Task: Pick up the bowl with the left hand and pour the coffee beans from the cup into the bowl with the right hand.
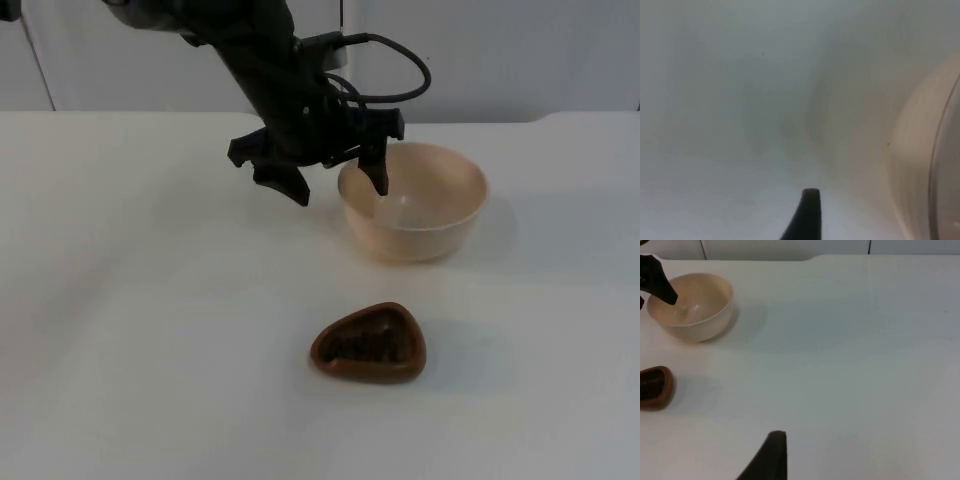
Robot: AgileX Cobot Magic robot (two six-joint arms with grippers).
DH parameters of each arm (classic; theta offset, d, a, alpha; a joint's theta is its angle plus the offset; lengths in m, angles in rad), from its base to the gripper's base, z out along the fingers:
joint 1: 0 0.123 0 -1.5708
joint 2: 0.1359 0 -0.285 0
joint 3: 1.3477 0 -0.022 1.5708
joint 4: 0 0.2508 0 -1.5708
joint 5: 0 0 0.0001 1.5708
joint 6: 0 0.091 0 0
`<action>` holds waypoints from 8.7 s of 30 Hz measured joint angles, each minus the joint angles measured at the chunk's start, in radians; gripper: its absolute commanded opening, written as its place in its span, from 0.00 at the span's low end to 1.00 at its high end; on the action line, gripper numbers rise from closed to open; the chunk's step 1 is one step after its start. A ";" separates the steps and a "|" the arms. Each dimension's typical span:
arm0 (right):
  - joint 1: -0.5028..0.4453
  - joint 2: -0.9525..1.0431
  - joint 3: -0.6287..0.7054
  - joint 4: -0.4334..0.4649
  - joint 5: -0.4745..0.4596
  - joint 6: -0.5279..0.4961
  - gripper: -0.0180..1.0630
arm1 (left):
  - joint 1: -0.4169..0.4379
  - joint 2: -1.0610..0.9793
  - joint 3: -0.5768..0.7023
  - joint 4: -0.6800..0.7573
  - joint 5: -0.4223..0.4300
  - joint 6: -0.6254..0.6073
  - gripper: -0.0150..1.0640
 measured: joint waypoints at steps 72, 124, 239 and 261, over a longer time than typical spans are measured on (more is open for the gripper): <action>0.000 0.000 0.000 0.000 0.000 0.000 0.99 | 0.027 -0.422 0.297 0.205 0.208 -0.105 0.01; 0.000 0.000 0.000 0.007 0.000 0.000 0.99 | 0.029 -0.857 1.109 0.321 -0.047 -0.190 0.01; 0.626 2.108 -1.052 -0.071 -0.127 0.380 0.81 | -0.021 -0.861 1.109 0.296 -0.092 -0.205 0.01; 0.626 2.167 -0.933 -0.053 -0.310 0.468 0.79 | -0.021 -0.861 1.109 0.296 -0.090 -0.206 0.01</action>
